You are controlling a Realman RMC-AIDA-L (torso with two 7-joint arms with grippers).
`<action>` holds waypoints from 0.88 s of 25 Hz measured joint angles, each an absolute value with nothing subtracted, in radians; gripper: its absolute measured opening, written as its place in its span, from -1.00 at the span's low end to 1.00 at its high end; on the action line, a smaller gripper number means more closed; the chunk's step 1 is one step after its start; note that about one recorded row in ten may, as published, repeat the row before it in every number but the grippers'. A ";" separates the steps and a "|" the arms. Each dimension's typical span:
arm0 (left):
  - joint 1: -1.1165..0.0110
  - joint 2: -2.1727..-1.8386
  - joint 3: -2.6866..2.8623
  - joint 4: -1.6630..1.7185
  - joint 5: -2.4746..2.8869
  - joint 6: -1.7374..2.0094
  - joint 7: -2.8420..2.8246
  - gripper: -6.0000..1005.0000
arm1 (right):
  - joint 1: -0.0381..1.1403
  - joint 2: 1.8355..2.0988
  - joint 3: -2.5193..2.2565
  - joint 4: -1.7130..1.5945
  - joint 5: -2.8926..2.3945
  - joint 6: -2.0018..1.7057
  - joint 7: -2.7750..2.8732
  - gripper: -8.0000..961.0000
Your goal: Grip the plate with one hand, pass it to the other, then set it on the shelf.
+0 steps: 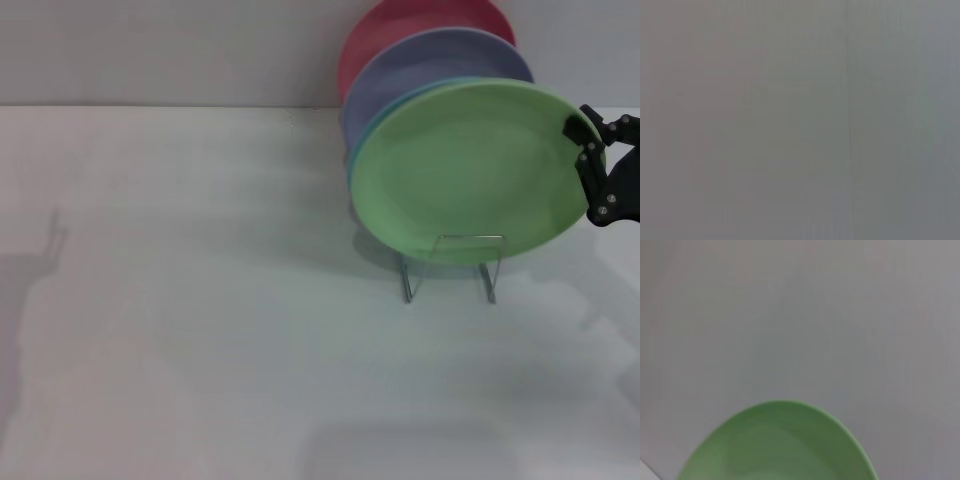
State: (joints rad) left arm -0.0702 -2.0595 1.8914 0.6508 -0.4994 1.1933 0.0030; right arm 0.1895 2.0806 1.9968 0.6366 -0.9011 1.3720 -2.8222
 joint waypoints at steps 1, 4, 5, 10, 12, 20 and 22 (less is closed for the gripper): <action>-0.070 -2.060 1.891 0.650 -0.499 1.193 0.003 0.57 | 0.196 2.081 2.005 0.624 -0.901 1.372 -2.822 -0.68; -0.072 -2.060 1.893 0.646 -0.490 1.192 0.003 0.57 | 0.215 2.081 2.023 0.584 -0.901 1.369 -2.824 -0.65; -0.072 -2.060 1.893 0.646 -0.487 1.192 0.003 0.57 | 0.221 2.081 2.025 0.572 -0.901 1.367 -2.824 -0.65; -0.074 -2.061 1.893 0.644 -0.487 1.192 0.003 0.57 | 0.256 2.079 2.025 0.517 -0.909 1.333 -2.838 -0.61; -0.077 -2.063 1.893 0.640 -0.486 1.192 0.003 0.57 | 0.264 2.079 2.023 0.503 -0.910 1.315 -2.845 -0.59; -0.083 -2.065 1.893 0.637 -0.486 1.192 0.003 0.57 | 0.235 2.079 2.025 0.500 -0.909 1.378 -2.845 0.01; -0.084 -2.066 1.895 0.637 -0.486 1.192 0.003 0.57 | 0.225 2.081 2.023 0.504 -0.910 1.392 -2.843 0.20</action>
State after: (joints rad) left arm -0.0843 -2.0661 1.8945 0.6365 -0.4863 1.1918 0.0030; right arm 0.2245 2.0806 2.0230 0.5036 -0.9102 1.3921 -2.8427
